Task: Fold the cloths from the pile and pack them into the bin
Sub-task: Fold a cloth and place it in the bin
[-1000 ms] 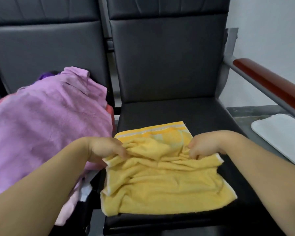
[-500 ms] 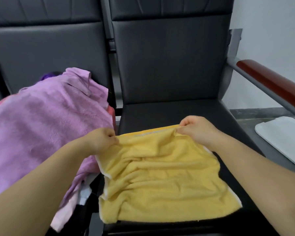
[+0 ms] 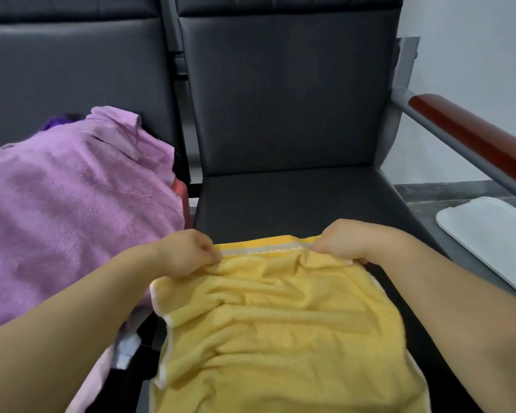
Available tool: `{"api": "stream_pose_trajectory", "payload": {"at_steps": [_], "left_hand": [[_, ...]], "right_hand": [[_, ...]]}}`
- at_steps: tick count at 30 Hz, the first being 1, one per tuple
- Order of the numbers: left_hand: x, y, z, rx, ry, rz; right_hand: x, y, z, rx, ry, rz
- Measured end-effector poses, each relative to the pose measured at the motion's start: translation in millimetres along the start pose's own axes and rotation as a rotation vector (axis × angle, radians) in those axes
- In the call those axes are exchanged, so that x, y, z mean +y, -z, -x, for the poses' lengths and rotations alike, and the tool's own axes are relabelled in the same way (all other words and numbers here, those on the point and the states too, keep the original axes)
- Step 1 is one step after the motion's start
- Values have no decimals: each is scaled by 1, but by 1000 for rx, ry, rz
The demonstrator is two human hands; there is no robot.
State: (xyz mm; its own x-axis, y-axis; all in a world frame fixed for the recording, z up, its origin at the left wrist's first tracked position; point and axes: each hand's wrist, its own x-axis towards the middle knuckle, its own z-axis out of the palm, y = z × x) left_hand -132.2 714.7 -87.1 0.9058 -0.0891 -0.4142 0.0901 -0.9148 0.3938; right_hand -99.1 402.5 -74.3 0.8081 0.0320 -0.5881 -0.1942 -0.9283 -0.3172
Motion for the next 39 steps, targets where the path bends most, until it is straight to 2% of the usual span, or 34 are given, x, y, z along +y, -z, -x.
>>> {"api": "stream_pose_trajectory", "payload": {"at_steps": [4,8,11,14,17,26,34,39], "left_hand": [[-5,1,-3,50,-73,-36],[-3,0,-5,142,-124,-44],[-1,-1,-6,113,-116,-12],[-2,-1,-8,60,-116,-26],[-3,0,-10,79,-116,-57],[-7,-4,-19,145,-86,-71],[-5,-7,-20,191,-63,-37],[-5,-3,-19,116,-75,-111]], "right_hand": [[7,7,10,-78,68,-110],[6,8,8,102,128,-273],[3,6,4,249,145,-342],[0,-1,0,253,136,-233],[-2,-2,-8,253,102,-109],[-1,-10,-21,317,66,25],[-6,-9,-9,290,81,70],[-11,-13,-4,267,58,180]]}}
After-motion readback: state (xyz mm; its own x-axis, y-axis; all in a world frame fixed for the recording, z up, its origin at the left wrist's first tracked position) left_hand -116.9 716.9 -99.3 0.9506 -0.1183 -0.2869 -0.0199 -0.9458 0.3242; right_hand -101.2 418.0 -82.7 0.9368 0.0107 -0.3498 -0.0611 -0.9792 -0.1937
